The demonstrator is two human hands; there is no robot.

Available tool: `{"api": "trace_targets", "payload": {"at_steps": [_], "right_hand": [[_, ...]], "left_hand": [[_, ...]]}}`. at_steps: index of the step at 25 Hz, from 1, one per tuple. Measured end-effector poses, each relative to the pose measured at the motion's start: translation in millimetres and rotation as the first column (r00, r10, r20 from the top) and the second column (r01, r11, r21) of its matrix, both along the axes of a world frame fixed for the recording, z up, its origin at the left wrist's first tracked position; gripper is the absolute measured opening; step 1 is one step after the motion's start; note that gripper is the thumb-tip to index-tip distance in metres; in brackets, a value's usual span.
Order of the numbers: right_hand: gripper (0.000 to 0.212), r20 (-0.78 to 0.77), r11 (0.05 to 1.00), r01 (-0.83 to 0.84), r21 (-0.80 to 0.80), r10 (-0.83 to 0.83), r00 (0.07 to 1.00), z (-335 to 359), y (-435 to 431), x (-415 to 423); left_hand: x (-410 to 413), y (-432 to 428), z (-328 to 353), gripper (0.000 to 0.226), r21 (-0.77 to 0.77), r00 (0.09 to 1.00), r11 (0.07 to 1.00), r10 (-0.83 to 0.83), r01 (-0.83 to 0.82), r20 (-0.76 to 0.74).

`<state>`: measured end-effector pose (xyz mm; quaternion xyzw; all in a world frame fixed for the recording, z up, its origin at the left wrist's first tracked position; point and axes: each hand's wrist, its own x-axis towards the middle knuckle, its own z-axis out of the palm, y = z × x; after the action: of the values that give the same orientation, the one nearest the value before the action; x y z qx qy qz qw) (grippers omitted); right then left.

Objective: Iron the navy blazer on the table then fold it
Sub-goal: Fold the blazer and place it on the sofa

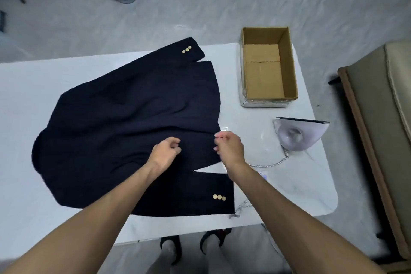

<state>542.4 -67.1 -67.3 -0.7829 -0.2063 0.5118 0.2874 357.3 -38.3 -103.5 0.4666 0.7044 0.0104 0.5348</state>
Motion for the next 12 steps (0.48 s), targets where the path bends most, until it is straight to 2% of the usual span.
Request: {"api": "trace_targets", "payload": {"at_steps": [3,5,7,9,11,12], "right_hand": [[0.031,0.032,0.946,-0.317,0.064,0.316,0.948,18,39,-70],[0.033,0.123,0.852,-0.519,0.060,0.510,0.851,13,53,-113],[0.032,0.263,0.692,-0.721,0.024,0.692,0.672,-7,63,-161],[0.027,0.399,0.507,-0.862,0.008,0.789,0.468,-34,70,-215],[0.028,0.451,0.356,-0.935,0.014,0.832,0.323,-64,73,-275],[0.033,0.457,0.290,-0.957,0.011,0.850,0.263,-76,70,-300]], "left_hand": [[-77,8,20,0.029,0.135,0.955,0.946,0.296,-0.296,0.015],[-135,8,19,0.035,0.239,0.883,0.868,0.464,-0.435,-0.077],[-200,7,2,0.048,0.342,0.783,0.819,0.557,-0.461,-0.278],[-263,7,-22,0.064,0.389,0.692,0.801,0.593,-0.455,-0.412],[-324,12,-45,0.076,0.373,0.671,0.781,0.623,-0.501,-0.403],[-348,17,-53,0.078,0.335,0.687,0.764,0.643,-0.551,-0.337]]}}
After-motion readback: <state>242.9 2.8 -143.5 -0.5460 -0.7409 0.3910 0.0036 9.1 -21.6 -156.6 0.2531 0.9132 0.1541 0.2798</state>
